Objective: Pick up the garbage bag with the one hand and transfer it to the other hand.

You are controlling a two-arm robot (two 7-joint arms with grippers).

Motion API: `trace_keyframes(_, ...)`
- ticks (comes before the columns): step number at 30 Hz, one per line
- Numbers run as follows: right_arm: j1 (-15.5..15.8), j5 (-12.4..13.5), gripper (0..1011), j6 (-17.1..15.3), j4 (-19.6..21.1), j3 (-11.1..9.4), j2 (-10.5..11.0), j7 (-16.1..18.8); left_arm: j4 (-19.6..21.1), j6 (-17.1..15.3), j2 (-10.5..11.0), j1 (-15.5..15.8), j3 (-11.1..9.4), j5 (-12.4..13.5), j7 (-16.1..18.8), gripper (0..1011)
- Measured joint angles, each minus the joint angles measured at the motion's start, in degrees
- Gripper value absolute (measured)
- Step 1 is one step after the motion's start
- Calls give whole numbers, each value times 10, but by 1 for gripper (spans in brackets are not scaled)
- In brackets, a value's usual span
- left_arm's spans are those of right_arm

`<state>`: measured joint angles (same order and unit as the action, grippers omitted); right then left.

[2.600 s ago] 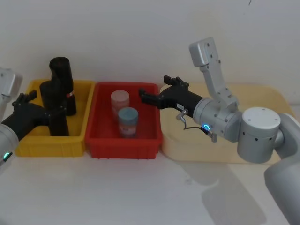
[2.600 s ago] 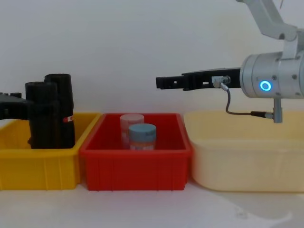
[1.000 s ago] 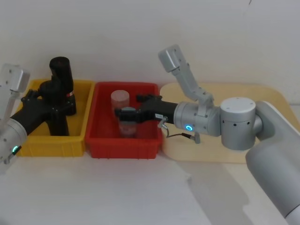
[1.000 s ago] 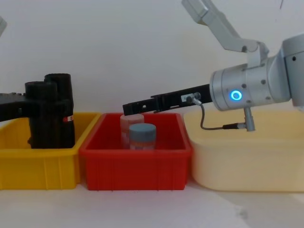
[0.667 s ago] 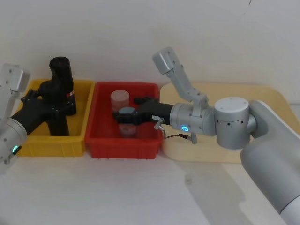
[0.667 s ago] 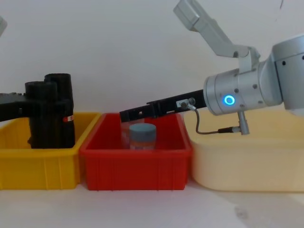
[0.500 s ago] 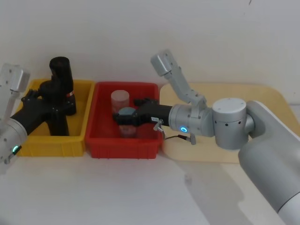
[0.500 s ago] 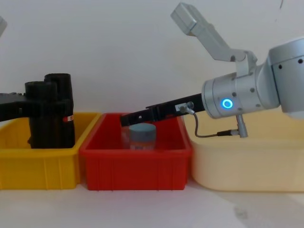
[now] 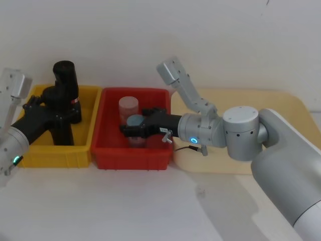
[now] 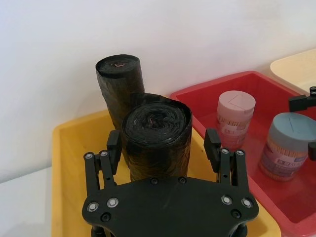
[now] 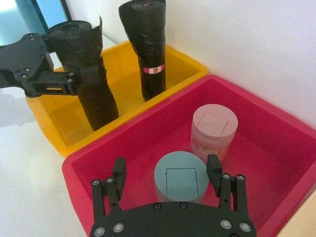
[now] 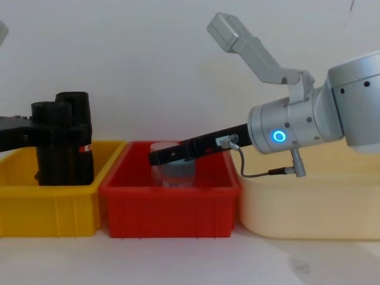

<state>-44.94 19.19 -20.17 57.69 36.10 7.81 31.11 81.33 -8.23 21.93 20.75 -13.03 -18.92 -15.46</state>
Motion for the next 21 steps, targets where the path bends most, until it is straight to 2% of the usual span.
trace_keyframes(21, -2, -10, 1001, 8, -3, 1, -2, 1, 0, 0, 0, 0, 0, 0, 0, 1001)
